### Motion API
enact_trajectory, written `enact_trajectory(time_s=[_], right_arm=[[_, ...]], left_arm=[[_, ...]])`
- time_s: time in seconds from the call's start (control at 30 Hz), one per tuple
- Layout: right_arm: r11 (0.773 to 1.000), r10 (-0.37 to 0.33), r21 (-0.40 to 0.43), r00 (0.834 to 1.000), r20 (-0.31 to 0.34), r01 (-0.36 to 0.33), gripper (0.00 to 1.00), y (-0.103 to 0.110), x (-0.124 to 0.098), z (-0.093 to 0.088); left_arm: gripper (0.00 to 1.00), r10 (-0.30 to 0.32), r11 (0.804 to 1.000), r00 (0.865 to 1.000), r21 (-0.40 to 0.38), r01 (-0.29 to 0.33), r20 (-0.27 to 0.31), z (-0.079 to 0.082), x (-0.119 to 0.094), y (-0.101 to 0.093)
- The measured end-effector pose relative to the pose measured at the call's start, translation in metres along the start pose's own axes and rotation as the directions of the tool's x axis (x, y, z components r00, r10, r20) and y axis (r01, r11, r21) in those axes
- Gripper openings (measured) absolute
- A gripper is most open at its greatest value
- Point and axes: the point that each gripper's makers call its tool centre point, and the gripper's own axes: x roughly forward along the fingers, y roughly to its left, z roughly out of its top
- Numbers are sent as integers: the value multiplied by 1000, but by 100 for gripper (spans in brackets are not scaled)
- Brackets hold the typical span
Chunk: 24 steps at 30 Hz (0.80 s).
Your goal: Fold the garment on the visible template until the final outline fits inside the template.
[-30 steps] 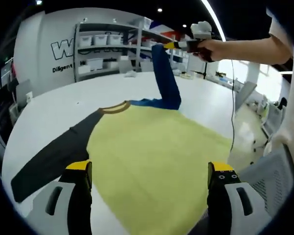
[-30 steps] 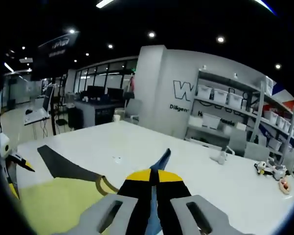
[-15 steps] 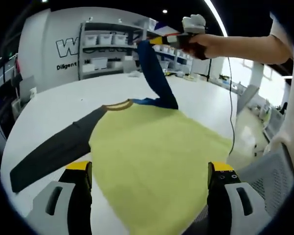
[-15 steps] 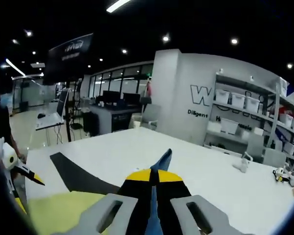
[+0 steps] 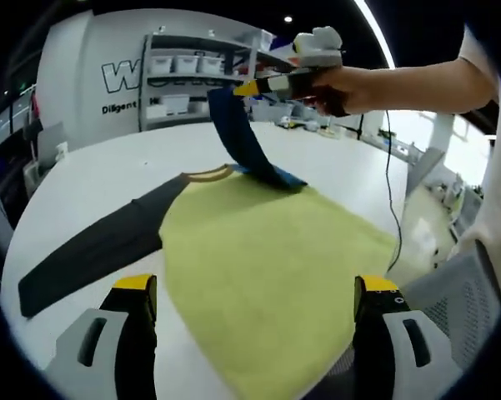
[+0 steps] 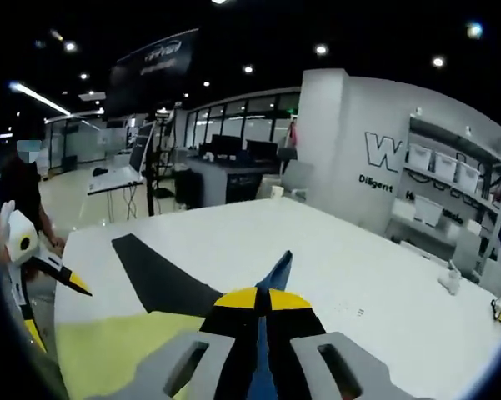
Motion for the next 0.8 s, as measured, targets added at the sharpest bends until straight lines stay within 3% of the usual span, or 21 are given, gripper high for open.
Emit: enact_trajectory(time_s=[0.4, 0.57, 0.73, 0.8], right_arm=[[992, 114, -33, 987, -115, -118, 0, 68, 39, -53], [984, 142, -82, 974, -176, -158, 0, 86, 48, -73], [958, 165, -190, 955, -246, -214, 0, 106, 54, -96], [957, 172, -184, 951, -256, -223, 0, 113, 58, -102]], left_arm=[[99, -3, 1000, 999, -7, 3, -34, -11, -5, 4], [99, -5, 1000, 999, -18, 4, -44, -15, -4, 5], [99, -12, 1000, 999, -25, 11, -49, -18, -1, 3], [99, -13, 1000, 999, -26, 12, -51, -19, -1, 3]])
